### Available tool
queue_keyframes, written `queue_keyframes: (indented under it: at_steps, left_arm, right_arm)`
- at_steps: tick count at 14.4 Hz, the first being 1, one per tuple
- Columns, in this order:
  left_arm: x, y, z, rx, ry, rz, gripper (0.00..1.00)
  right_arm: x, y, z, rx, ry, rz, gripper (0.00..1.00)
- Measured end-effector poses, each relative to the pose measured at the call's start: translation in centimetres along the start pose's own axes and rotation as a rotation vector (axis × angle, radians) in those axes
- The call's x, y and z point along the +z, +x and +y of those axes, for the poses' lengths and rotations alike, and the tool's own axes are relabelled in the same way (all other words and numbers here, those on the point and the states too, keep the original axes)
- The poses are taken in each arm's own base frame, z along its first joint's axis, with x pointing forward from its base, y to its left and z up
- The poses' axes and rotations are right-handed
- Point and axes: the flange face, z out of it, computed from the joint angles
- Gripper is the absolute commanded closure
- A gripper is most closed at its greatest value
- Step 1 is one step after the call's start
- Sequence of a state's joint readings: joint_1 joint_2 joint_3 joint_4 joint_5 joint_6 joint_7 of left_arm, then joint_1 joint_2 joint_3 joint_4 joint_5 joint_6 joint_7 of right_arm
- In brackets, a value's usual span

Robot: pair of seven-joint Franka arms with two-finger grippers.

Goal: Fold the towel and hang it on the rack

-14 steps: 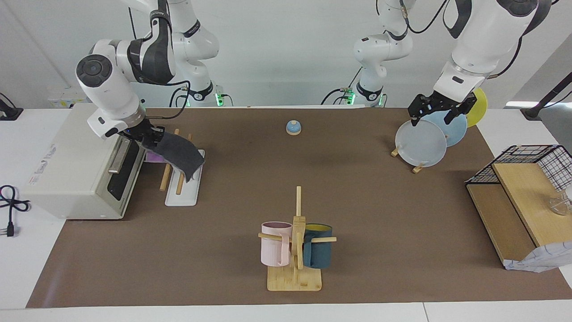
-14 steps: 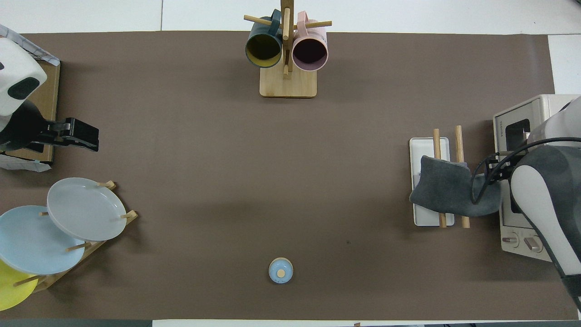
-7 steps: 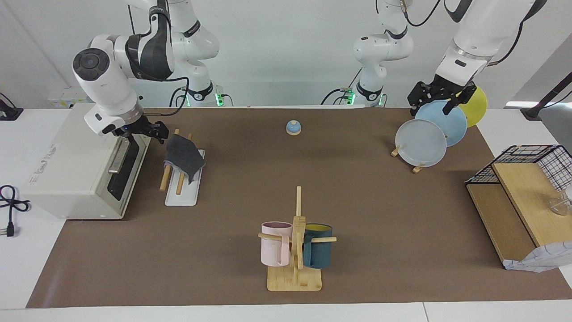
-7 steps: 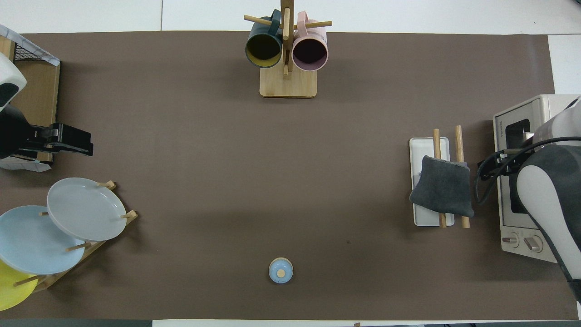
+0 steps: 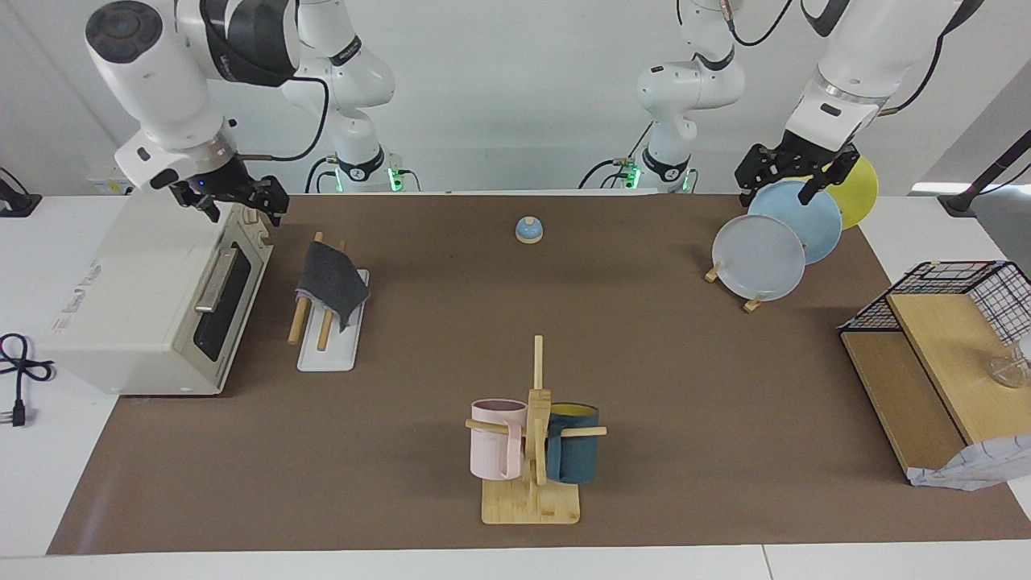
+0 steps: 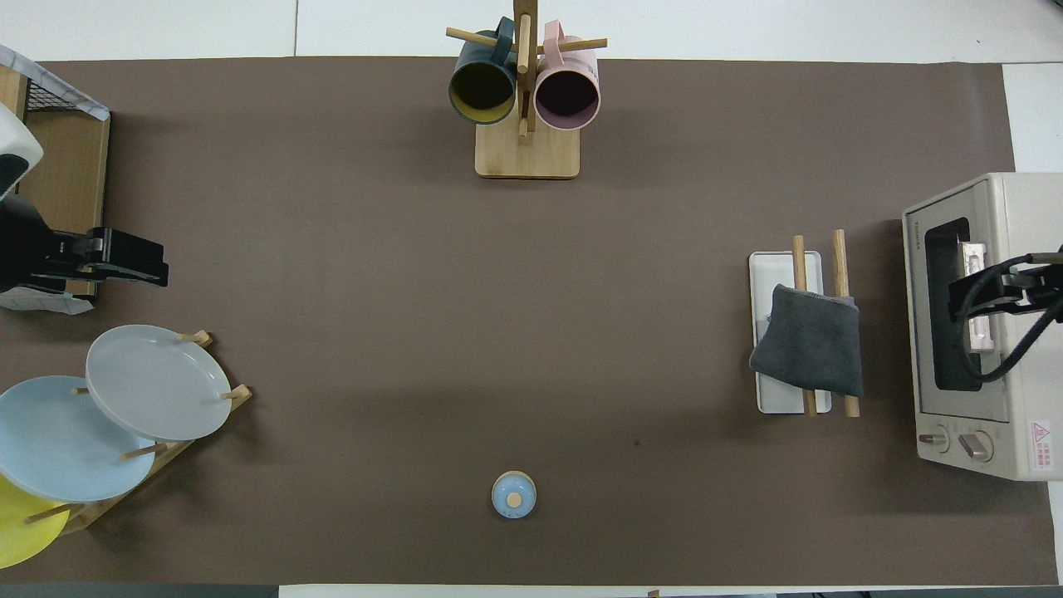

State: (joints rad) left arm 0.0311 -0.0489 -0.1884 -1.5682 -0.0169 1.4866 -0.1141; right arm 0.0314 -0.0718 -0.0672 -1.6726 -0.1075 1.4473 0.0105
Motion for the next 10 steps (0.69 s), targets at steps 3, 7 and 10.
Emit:
queue_keyframes:
  at_steps: [3, 7, 10]
  left_arm:
    - [0.0, 0.0, -0.2, -0.004, 0.000, 0.000, 0.00]
    - [-1.5, -1.0, -0.2, -0.005, 0.002, 0.030, 0.00]
    - [-3.9, -2.7, -0.1, -0.008, 0.005, 0.078, 0.00]
  right_arm:
    - [0.0, 0.1, 0.3, 0.006, 0.001, -0.010, 0.00]
    - [0.0, 0.9, 0.2, 0.008, 0.023, -0.008, 0.00]
    - [0.1, 1.4, 0.4, 0.012, 0.027, -0.007, 0.00]
